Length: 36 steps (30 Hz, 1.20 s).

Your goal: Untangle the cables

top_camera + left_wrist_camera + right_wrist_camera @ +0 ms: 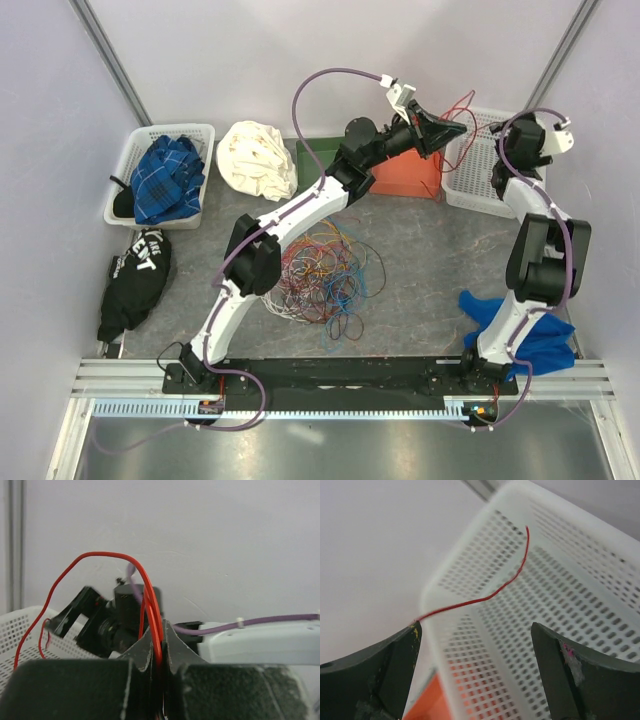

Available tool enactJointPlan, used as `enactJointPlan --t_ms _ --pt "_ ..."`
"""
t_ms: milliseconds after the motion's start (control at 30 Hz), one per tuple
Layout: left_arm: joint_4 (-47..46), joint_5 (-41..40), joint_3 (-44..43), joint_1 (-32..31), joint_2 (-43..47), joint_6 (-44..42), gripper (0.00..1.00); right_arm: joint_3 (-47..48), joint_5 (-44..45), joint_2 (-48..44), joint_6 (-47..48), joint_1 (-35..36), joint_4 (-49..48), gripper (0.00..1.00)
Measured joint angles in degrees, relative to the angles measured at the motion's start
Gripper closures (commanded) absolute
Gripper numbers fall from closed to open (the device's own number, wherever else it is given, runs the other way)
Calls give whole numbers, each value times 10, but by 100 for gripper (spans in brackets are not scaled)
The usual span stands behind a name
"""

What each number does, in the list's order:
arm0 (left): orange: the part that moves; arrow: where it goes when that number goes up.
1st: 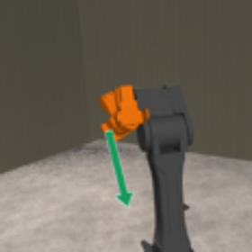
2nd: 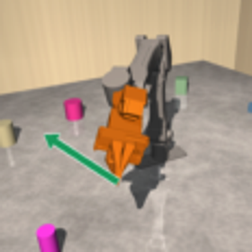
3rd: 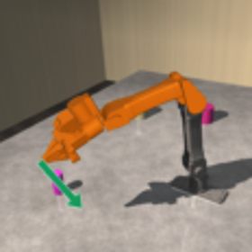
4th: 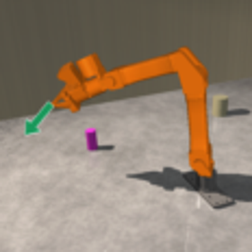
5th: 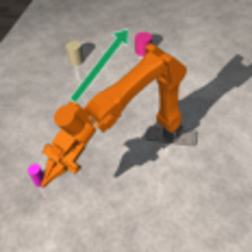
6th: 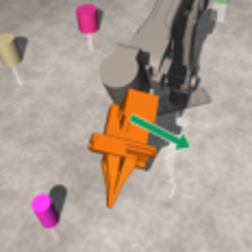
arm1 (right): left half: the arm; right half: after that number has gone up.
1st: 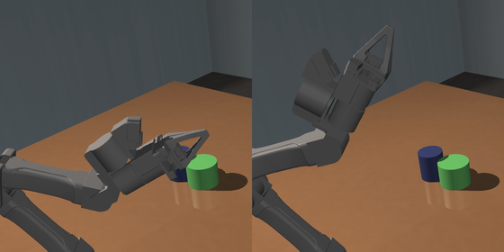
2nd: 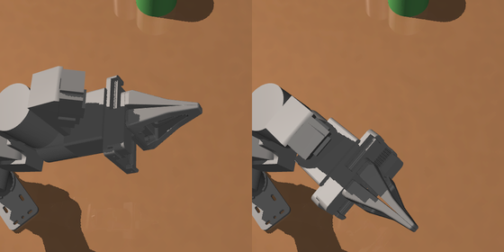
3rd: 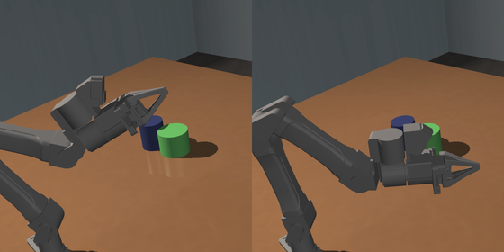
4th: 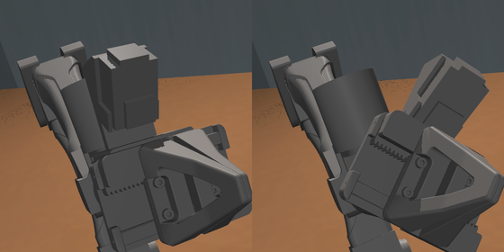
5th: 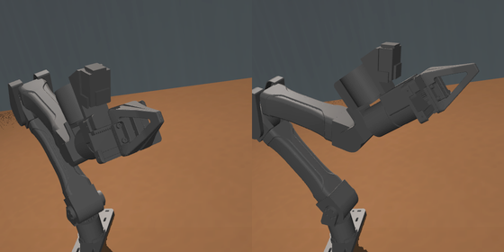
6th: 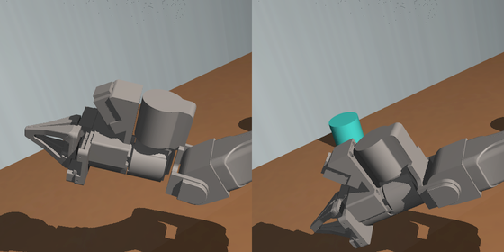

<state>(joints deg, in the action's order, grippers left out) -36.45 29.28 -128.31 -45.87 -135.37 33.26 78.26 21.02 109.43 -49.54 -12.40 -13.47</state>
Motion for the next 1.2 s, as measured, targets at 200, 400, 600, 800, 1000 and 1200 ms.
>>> enactJointPlan --t_ms 200,400,600,800,1000,1200 --pt "51 -83 2 7 15 -10 98 0 2 -113 -15 27 12 2" --pt "115 -149 -47 26 -10 -4 98 -18 -6 -172 -15 35 47 2" --pt "132 -171 -73 51 -28 21 98 -136 -19 -243 13 87 43 2" --pt "141 -171 -74 55 -28 31 98 -218 -83 -315 84 212 -20 2" --pt "141 -167 -74 50 -28 34 98 -265 -105 -341 153 266 -78 2" --pt "142 -165 -75 50 -29 35 98 -280 -101 -342 217 279 -92 2"
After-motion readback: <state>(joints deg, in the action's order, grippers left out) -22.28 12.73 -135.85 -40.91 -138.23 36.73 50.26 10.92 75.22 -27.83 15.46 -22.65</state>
